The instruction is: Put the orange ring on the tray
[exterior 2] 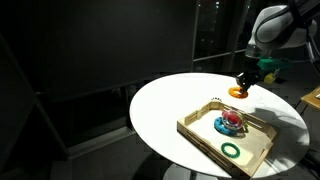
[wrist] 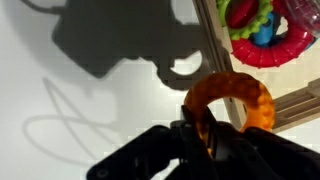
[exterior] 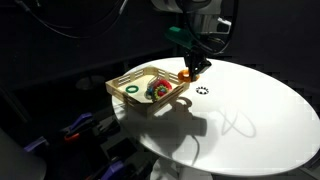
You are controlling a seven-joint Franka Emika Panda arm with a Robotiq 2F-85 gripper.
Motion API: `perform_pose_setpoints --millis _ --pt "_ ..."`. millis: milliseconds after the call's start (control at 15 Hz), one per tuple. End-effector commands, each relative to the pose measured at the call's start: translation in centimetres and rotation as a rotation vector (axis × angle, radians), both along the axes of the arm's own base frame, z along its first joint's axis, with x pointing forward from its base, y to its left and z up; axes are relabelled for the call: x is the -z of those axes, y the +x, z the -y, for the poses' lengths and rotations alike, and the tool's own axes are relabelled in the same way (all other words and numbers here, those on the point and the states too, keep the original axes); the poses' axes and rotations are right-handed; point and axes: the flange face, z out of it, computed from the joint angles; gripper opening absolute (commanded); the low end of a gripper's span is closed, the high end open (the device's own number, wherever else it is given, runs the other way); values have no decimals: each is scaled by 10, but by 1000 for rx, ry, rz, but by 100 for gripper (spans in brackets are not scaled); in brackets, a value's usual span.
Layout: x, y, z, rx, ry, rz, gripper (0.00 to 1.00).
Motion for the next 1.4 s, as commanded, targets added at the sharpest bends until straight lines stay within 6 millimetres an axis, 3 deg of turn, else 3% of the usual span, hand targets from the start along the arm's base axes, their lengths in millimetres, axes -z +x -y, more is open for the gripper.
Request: perform_pose_setpoints --millis 0,533,1133,1200,1267,1333 --pt "-21 -19 -14 -57 35 -3 5" --pt "-27 -46 -51 -189 56 -26 5" --pt "-8 -62 -80 -274 47 -67 6" --pt "-7 -63 -82 -276 47 -72 13" --pt "-5 -64 -82 -278 47 -75 27" --pt "-4 -64 -82 -279 46 -77 31"
